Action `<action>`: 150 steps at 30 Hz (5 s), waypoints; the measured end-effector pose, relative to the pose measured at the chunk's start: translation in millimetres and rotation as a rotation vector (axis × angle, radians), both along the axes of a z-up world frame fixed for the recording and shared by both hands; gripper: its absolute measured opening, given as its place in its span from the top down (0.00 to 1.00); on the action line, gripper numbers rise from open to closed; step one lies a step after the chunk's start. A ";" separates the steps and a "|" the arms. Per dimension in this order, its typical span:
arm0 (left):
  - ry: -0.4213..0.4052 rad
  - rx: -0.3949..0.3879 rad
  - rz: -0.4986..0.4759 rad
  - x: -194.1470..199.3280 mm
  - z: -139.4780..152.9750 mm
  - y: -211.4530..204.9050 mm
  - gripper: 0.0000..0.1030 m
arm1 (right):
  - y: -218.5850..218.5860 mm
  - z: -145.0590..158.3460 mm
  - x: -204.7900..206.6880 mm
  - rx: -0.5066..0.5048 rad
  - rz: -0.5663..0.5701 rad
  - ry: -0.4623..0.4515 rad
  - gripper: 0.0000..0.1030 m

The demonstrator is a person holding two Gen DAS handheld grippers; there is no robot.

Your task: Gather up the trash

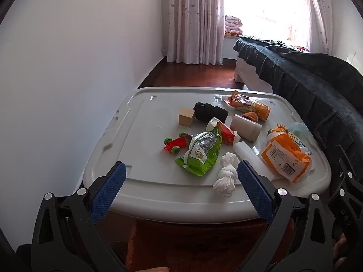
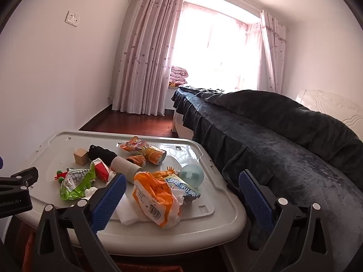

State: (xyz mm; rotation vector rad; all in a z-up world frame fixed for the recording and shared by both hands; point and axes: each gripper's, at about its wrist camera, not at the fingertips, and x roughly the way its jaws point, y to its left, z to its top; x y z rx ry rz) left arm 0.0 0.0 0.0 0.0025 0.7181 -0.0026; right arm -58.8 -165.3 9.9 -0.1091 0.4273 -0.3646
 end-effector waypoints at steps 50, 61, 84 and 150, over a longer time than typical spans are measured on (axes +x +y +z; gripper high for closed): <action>0.011 -0.011 0.028 2.4 -2.2 7.4 0.07 | -0.9 1.9 -0.4 0.012 0.011 -0.017 0.05; 0.012 -0.011 0.026 4.2 -2.2 7.6 0.07 | -0.3 4.0 0.1 0.016 0.012 -0.016 0.05; 0.013 -0.016 0.026 4.5 -2.0 8.2 0.07 | -0.6 4.5 -0.1 0.017 0.014 -0.020 0.05; 0.009 -0.117 -0.013 8.3 -36.5 81.5 0.71 | 99.7 -55.7 128.0 0.223 0.378 0.158 0.05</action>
